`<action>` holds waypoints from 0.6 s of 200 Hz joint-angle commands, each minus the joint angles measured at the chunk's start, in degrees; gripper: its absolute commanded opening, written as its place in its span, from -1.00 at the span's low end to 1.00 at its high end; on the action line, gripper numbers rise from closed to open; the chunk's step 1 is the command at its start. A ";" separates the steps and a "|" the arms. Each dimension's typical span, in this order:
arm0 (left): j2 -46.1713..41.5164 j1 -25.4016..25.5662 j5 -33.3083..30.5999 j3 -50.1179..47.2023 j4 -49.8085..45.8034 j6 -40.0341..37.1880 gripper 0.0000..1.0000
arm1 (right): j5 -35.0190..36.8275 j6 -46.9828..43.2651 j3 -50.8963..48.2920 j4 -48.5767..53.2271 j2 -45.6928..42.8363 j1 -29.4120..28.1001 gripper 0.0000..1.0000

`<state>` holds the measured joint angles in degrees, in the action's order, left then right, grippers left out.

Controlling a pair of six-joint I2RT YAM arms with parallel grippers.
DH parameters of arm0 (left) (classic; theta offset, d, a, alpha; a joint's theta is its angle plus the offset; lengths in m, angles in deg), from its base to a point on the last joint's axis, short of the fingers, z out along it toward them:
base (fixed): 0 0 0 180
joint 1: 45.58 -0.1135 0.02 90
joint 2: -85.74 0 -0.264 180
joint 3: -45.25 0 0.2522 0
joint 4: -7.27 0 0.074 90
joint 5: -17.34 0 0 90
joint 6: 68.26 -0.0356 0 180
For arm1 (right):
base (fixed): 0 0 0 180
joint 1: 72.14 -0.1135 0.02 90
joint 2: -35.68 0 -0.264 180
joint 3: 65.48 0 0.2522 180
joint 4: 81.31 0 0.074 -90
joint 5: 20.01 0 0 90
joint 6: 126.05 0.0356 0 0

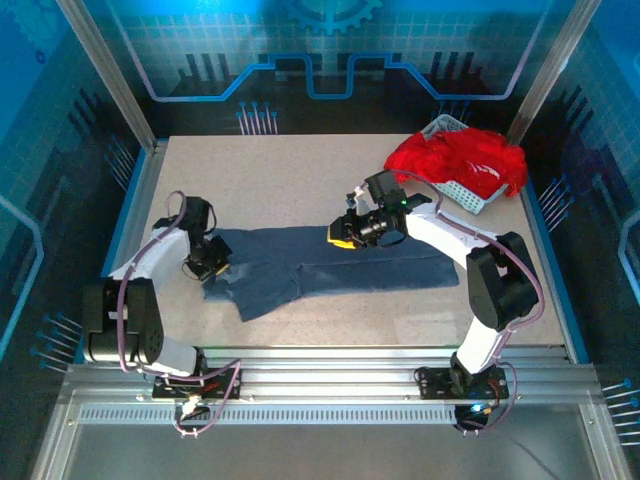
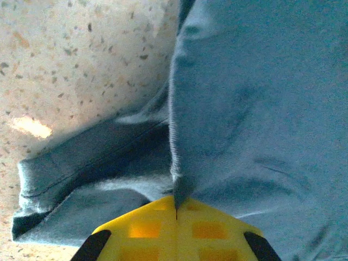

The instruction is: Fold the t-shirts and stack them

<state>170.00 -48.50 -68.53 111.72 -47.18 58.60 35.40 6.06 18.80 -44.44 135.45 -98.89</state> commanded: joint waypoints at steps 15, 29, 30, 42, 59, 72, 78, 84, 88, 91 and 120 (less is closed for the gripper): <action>3.76 -1.54 2.81 7.08 -2.36 0.68 -1.00 | -0.48 -0.94 0.15 1.32 -1.32 -0.76 -0.40; 5.57 -1.90 3.00 9.42 -3.79 0.64 -1.00 | -0.43 -0.83 -0.25 1.17 -1.50 -0.78 -0.40; 5.74 -1.91 3.00 9.60 -3.87 0.61 -1.00 | -0.46 -0.82 -0.27 1.11 -1.50 -0.77 -0.40; 7.26 -2.09 3.00 11.55 -4.95 0.41 -1.00 | -0.39 -0.63 -0.46 1.01 -1.55 -0.77 -0.40; 9.86 -2.37 3.22 14.54 -6.64 0.01 -1.00 | -0.46 -0.54 -0.56 0.80 -1.46 -0.77 -0.40; 11.85 -2.44 3.28 16.78 -7.68 -0.53 -1.00 | -0.47 -0.45 -0.55 0.71 -1.47 -0.79 -0.40; 12.75 -2.53 3.18 17.83 -8.13 -0.75 -1.00 | -0.42 -0.45 -0.54 0.70 -1.46 -0.77 -0.40; 13.57 -2.60 3.09 18.77 -8.62 -0.98 -1.00 | -0.41 -0.45 -0.48 0.70 -1.35 -0.77 -0.40; 14.00 -2.62 3.07 19.42 -8.89 -1.08 -1.00 | -0.45 -0.45 -0.47 0.68 -1.34 -0.72 -0.39; 14.43 -2.62 3.01 20.04 -9.13 -1.21 -1.00 | -0.45 -0.45 -0.47 0.70 -1.33 -0.76 -0.40; 18.25 -2.71 1.33 24.71 -11.63 -2.67 -1.00 | -0.39 -0.45 -0.47 0.79 -1.24 -0.80 -0.40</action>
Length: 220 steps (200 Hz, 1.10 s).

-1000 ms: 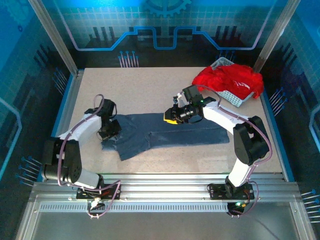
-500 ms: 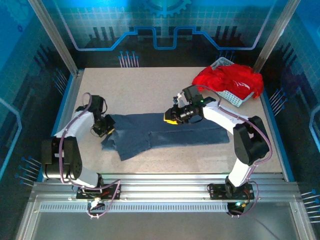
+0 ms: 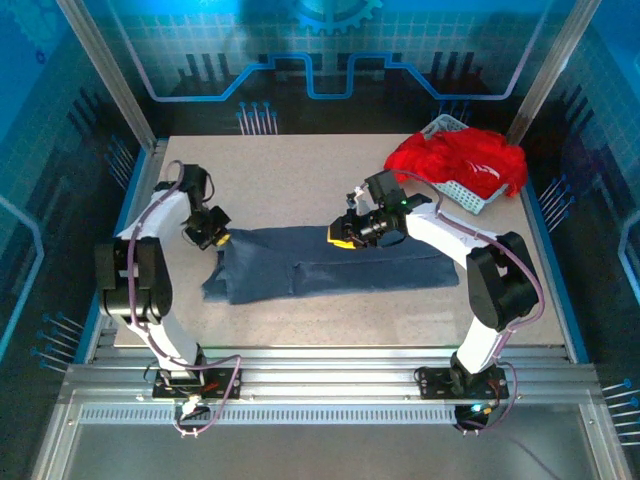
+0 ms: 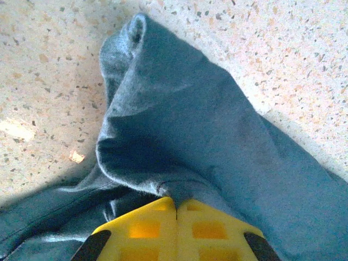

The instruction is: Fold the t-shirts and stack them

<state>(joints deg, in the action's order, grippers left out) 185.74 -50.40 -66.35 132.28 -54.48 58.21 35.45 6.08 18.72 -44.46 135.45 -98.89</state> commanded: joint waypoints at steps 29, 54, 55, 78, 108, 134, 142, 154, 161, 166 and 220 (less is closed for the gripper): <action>6.03 -0.89 -1.62 7.85 -6.12 -3.83 -1.00 | -0.35 -0.56 -0.39 0.99 -1.24 -0.77 -0.40; 9.15 -0.89 -2.99 10.93 -7.46 -4.88 -1.00 | -0.44 -0.56 -0.30 1.08 -1.15 -0.76 -0.40; 9.29 -0.89 -3.02 11.06 -7.46 -4.94 -1.00 | -0.44 -0.56 -0.30 1.08 -1.20 -0.77 -0.40; 12.05 -0.89 -3.91 14.39 -8.96 -5.80 -1.00 | -0.47 -0.58 -0.12 1.30 -0.98 -0.77 -0.40; 14.35 -0.89 -4.20 18.30 -10.78 -6.20 -1.00 | -0.35 -0.47 -0.30 1.25 -1.11 -0.77 -0.40; 16.66 -0.92 -4.72 20.20 -11.69 -7.00 -1.00 | -0.13 -0.38 -0.47 1.17 -1.46 -0.74 -0.40; 17.50 -0.89 -4.83 20.53 -11.74 -7.32 -1.00 | 0.00 -0.38 -0.58 1.25 -1.59 -0.77 -0.40; 18.60 -0.90 -5.54 20.99 -11.59 -7.96 -1.00 | 0.30 -0.38 -0.73 1.43 -1.85 -0.79 -0.40; 18.97 -0.89 -6.16 21.11 -10.92 -8.53 -1.00 | 0.61 -0.47 -0.95 1.58 -2.07 -0.77 -0.40; 19.08 -0.89 -6.69 21.12 -10.47 -8.81 -1.00 | 0.98 -0.55 -1.00 1.82 -2.25 -0.72 -0.40; 9.35 0.00 -13.01 17.71 -4.75 -7.76 -0.22 | 5.57 -2.15 -2.87 5.02 -6.53 1.87 -0.41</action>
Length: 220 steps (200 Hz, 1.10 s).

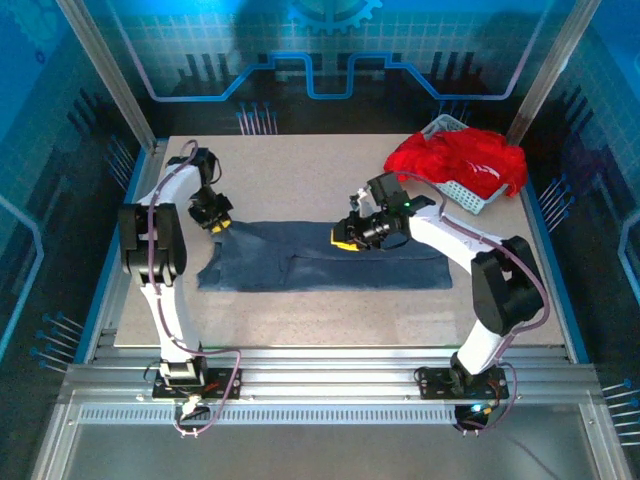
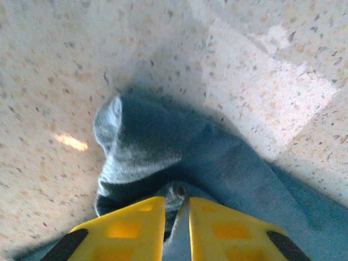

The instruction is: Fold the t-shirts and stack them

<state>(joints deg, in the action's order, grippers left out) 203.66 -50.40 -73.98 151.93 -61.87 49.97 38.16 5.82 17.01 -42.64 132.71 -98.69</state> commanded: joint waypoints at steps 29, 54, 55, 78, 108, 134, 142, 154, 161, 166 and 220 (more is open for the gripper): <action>-20.35 0.90 -1.02 -11.13 5.98 7.98 -0.15 | 4.50 -2.45 -4.45 3.37 -6.91 5.89 -0.41; -22.30 1.77 8.34 -19.05 9.23 15.53 -0.44 | 5.08 -2.91 -6.26 3.18 -7.30 10.05 -0.42; -22.26 1.80 8.61 -19.34 9.45 15.80 -0.45 | 5.14 -2.92 -6.29 3.15 -7.30 10.26 -0.42; -19.39 3.18 11.87 -20.64 12.94 20.63 -0.60 | 7.07 -3.43 -6.30 3.90 -6.42 14.25 -0.45; -10.55 3.59 12.07 -16.72 12.63 22.58 -0.75 | 12.27 -4.76 -3.55 9.68 -2.49 18.62 -0.52; -3.48 3.50 10.13 -11.41 11.45 22.33 -0.80 | 15.72 -4.97 -3.01 12.29 0.97 21.74 -0.52; -1.61 3.51 9.32 -9.29 11.10 21.98 -0.80 | 16.89 -4.70 -2.75 13.23 2.25 22.40 -0.52; 1.47 3.41 8.93 -6.01 10.38 21.63 -0.81 | 17.99 -3.81 -2.51 14.18 4.07 23.38 -0.52; 3.39 3.31 9.20 -3.84 10.21 21.53 -0.81 | 18.23 -3.11 -2.68 14.29 5.07 23.83 -0.52; 4.70 3.32 9.71 -2.12 10.16 21.49 -0.81 | 18.24 -2.54 -2.65 14.34 5.77 23.88 -0.52; 22.57 3.29 21.09 22.27 13.10 23.28 -0.77 | 25.80 7.25 -4.48 24.62 8.42 15.64 -0.51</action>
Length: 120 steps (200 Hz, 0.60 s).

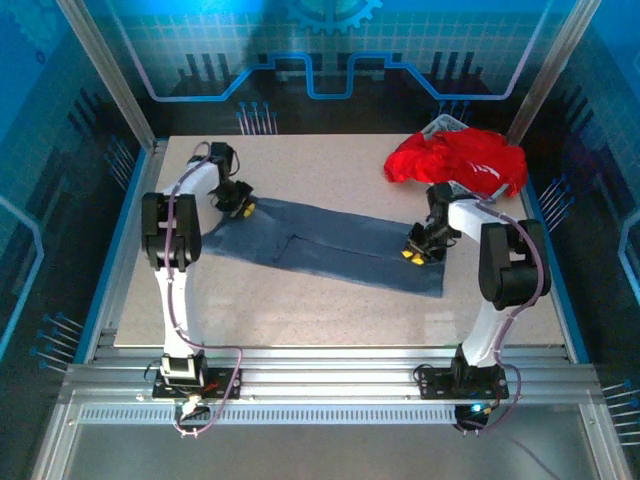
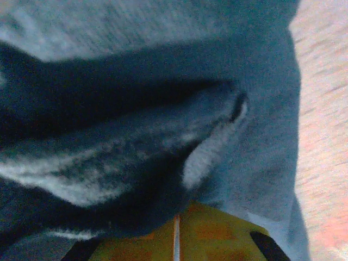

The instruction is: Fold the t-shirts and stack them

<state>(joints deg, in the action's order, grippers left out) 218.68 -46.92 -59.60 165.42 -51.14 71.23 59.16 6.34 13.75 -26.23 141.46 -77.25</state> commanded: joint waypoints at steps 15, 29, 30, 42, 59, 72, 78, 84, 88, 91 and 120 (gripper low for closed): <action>13.34 0.19 10.87 16.22 6.06 5.07 -0.76 | 3.33 12.12 -5.12 7.28 -2.11 -11.54 -0.51; 18.26 1.02 14.18 23.78 10.12 8.53 -0.73 | -0.04 17.79 -8.50 4.53 -3.78 -17.34 -0.50; 18.59 1.05 14.45 24.29 10.64 8.87 -0.73 | -0.27 18.15 -8.60 4.32 -3.89 -17.76 -0.50; 21.87 1.96 17.78 28.80 17.34 13.85 -0.67 | -2.64 21.43 -9.01 1.87 -5.14 -22.48 -0.50; 24.31 3.28 19.95 34.32 24.75 19.51 -0.59 | -3.03 21.55 -5.09 1.76 -6.32 -27.16 -0.49; 23.23 4.04 19.28 37.87 25.83 20.16 -0.48 | -1.59 19.40 -1.29 3.10 -7.38 -28.38 -0.48; 21.54 4.29 18.72 38.25 26.00 19.95 -0.42 | -0.47 18.10 0.47 3.83 -8.02 -28.47 -0.47; 19.29 4.29 17.94 37.77 25.68 19.29 -0.35 | 0.62 16.65 2.13 4.39 -8.57 -28.22 -0.45; 17.27 4.40 17.13 37.13 25.03 18.54 -0.30 | 1.44 15.48 3.06 4.62 -8.90 -27.85 -0.45; 15.50 4.40 16.48 36.31 24.38 17.86 -0.28 | 1.93 14.57 3.76 4.64 -9.12 -27.60 -0.44; -2.86 4.25 9.50 17.50 19.68 15.34 -0.29 | -0.65 5.21 9.45 -1.58 -6.79 -23.45 -0.41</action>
<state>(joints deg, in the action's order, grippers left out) 233.74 -41.87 -45.72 192.52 -29.54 87.36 59.25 19.65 18.32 -24.13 134.11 -104.22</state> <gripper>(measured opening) 0.379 0.291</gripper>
